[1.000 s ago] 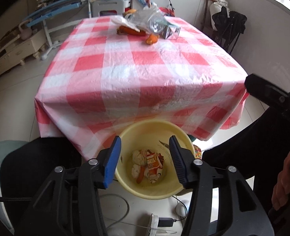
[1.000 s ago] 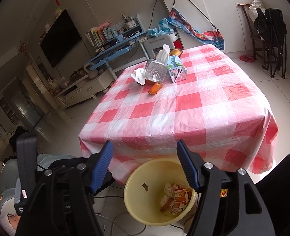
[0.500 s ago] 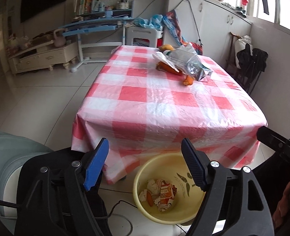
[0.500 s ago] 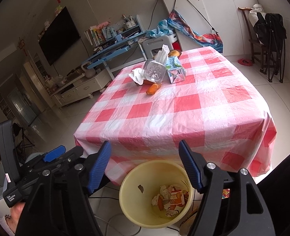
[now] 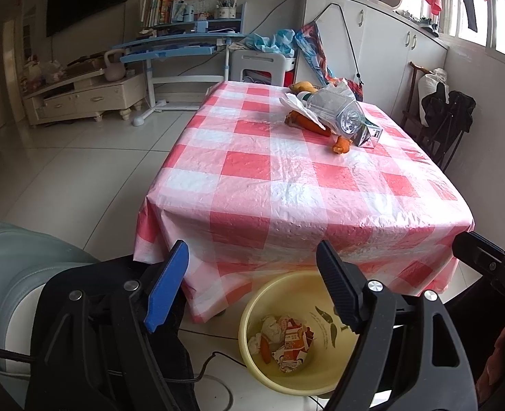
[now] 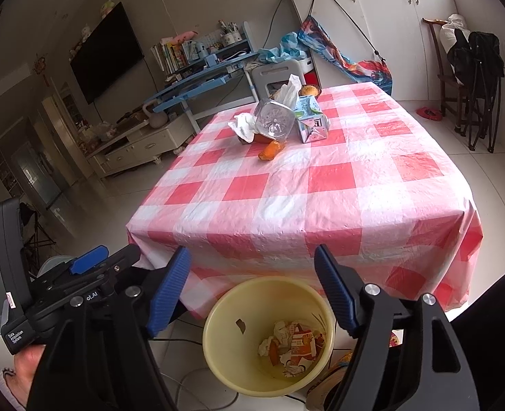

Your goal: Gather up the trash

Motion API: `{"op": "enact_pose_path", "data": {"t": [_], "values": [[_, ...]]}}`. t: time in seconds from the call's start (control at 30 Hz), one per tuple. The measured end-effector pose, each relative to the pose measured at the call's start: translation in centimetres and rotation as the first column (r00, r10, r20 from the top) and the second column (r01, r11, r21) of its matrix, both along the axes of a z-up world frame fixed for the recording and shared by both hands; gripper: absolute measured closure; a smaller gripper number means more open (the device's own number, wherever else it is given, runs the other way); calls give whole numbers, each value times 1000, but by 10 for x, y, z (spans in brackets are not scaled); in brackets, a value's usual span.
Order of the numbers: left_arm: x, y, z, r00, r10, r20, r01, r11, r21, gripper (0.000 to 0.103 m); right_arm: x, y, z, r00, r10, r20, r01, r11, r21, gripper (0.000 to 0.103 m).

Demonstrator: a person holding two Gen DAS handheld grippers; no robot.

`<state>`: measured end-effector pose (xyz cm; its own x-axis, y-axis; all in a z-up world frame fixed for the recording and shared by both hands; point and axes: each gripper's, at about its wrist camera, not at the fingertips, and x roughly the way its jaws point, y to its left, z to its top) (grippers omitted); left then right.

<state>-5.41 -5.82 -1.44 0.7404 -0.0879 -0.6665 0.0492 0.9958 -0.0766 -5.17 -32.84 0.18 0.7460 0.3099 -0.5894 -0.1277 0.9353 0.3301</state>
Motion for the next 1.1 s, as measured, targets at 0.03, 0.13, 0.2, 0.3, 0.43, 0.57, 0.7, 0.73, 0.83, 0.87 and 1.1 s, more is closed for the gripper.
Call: {"op": "enact_pose_path", "data": {"t": [0.03, 0.13, 0.2, 0.3, 0.43, 0.57, 0.7, 0.73, 0.83, 0.87, 1.1], "values": [[0, 0, 0, 1000, 2, 1, -2, 1000, -1, 29, 0, 1, 0, 1000, 1, -1, -1, 1000, -1, 31], [0, 1, -1, 1000, 9, 0, -9, 1000, -2, 29, 1, 2, -1, 1000, 3, -3, -3, 1000, -6, 30], [1, 2, -2, 1000, 14, 1, -14, 1000, -4, 29, 2, 3, -1, 1000, 5, -4, -5, 1000, -9, 30], [2, 4, -1, 1000, 21, 2, -21, 1000, -8, 29, 2, 4, -2, 1000, 8, -7, -8, 1000, -15, 30], [2, 5, -1, 1000, 27, 6, -27, 1000, -13, 29, 2, 5, -2, 1000, 8, -6, -8, 1000, -15, 30], [2, 5, -1, 1000, 27, 5, -27, 1000, -12, 29, 2, 5, -2, 1000, 7, -7, -7, 1000, -12, 30], [2, 5, -1, 1000, 29, 5, -29, 999, -14, 29, 2, 5, -2, 1000, 10, -8, -10, 1000, -16, 30], [2, 5, -1, 1000, 29, 5, -29, 1000, -13, 29, 2, 6, -2, 1000, 11, -8, -11, 1000, -17, 30], [2, 7, -2, 1000, 31, 5, -31, 999, -15, 29, 3, 7, -2, 1000, 13, -12, -13, 1000, -19, 30], [2, 7, -2, 999, 32, 6, -32, 999, -16, 29, 3, 7, -3, 1000, 13, -13, -14, 1000, -20, 30], [2, 9, -2, 999, 47, 5, -46, 999, -23, 29, 20, 10, -4, 1000, 10, -22, -10, 1000, -9, 30]]}}
